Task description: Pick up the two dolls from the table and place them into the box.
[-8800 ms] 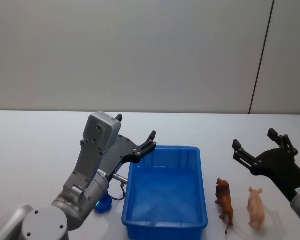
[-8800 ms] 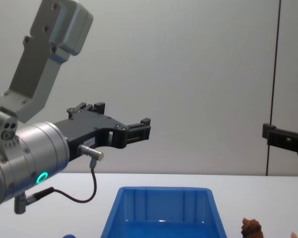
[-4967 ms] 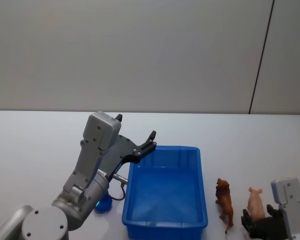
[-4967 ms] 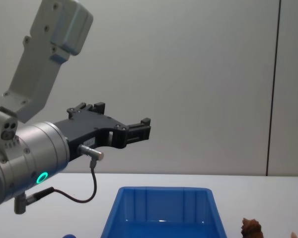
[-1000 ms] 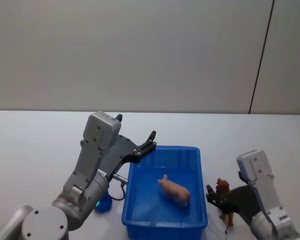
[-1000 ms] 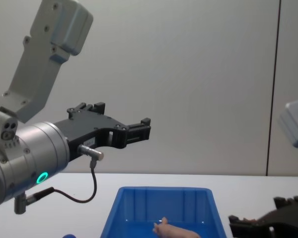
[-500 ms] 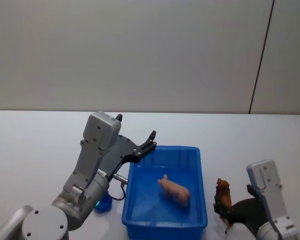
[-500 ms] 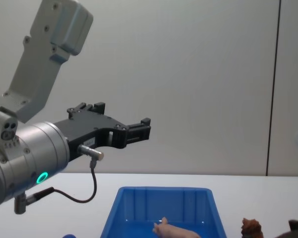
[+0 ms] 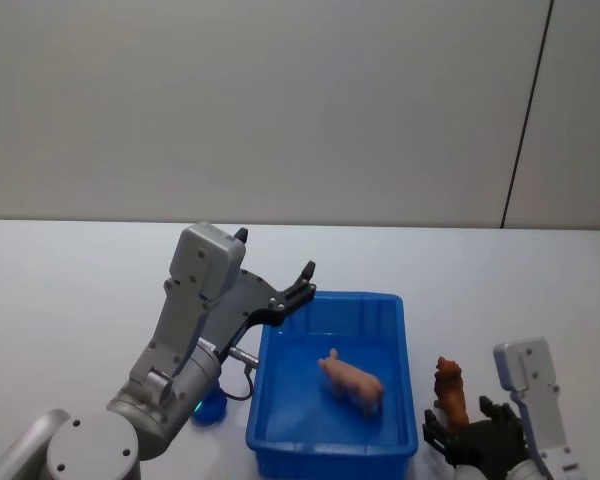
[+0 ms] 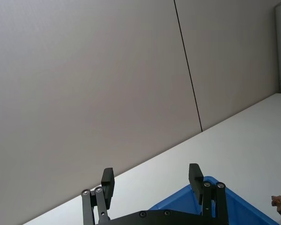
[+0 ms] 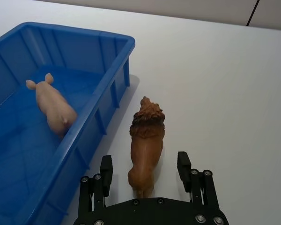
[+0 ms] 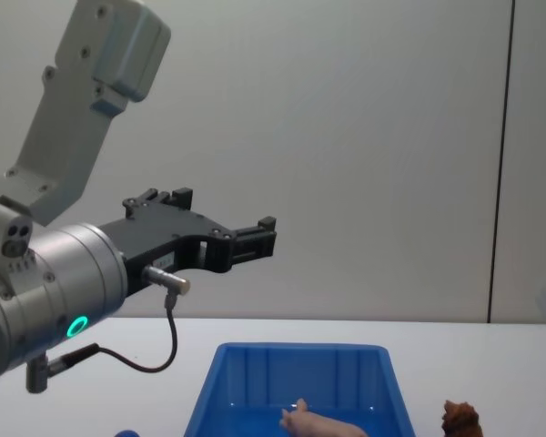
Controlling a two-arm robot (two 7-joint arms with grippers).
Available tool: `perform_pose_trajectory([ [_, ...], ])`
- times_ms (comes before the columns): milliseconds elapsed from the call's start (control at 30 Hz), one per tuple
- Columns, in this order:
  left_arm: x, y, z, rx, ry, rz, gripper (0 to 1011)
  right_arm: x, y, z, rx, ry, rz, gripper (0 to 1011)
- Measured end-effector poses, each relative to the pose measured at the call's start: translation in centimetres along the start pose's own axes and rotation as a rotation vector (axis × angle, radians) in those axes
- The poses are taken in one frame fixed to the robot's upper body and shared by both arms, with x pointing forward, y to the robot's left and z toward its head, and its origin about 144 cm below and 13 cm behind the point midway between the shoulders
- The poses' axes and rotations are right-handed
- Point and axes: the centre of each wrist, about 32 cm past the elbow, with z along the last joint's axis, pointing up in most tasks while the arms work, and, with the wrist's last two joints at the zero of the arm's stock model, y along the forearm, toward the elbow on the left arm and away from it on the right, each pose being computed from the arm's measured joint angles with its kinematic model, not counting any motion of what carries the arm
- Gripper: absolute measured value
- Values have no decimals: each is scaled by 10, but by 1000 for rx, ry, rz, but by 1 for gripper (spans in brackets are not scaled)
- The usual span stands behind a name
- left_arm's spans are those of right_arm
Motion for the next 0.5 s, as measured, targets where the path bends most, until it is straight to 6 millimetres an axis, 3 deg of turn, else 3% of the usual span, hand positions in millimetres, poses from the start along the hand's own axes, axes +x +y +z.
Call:
perform_pose_trajectory([
  [500, 0, 0, 0, 0, 0, 0, 1001, -6, 5, -3, -21, 32, 9, 424],
])
